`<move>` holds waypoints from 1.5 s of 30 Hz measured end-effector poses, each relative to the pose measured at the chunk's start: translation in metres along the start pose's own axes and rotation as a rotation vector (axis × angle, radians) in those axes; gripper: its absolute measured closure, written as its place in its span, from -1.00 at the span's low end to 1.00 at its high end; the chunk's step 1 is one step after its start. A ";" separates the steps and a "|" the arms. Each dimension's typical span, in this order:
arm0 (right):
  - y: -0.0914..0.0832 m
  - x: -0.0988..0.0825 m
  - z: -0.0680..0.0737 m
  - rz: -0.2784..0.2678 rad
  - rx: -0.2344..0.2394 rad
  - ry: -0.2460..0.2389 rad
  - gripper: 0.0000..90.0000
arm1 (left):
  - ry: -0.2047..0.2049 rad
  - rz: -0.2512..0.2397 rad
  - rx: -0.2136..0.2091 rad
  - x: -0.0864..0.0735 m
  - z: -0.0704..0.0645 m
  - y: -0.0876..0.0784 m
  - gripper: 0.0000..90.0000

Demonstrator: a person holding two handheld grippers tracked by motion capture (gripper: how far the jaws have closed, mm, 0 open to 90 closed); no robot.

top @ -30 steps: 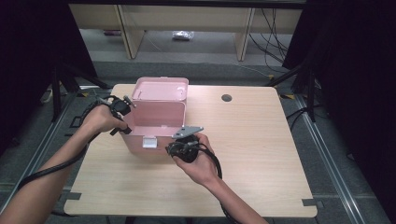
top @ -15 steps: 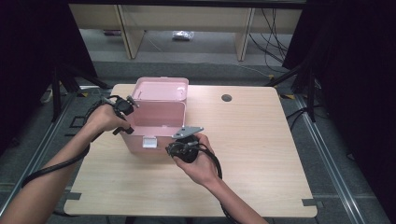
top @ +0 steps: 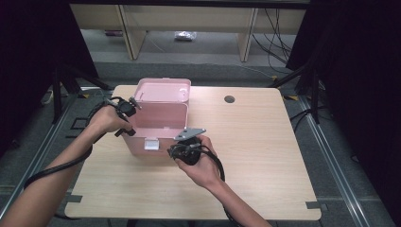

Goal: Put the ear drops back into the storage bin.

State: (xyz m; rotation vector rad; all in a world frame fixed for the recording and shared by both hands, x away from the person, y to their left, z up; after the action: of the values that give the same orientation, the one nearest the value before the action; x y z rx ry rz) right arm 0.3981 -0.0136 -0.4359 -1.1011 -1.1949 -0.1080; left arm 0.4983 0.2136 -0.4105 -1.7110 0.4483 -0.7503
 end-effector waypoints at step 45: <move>0.000 0.001 0.001 0.005 0.002 0.006 0.71 | -0.017 0.029 -0.014 0.006 0.006 0.015 0.58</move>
State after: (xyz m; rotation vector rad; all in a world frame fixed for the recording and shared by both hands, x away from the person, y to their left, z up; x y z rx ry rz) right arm 0.3973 -0.0126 -0.4353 -1.1007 -1.1867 -0.1065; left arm 0.5082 0.2099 -0.4240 -1.7187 0.4667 -0.7133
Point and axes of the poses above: each handheld gripper's, and its own axes: y roughly forward along the jaws, x roughly out of its top, z roughly to its left, the point moved 3 cm from there along y, roughly forward along the jaws, and after that the axes turned 12 degrees about -x, right-handed, at the moved point
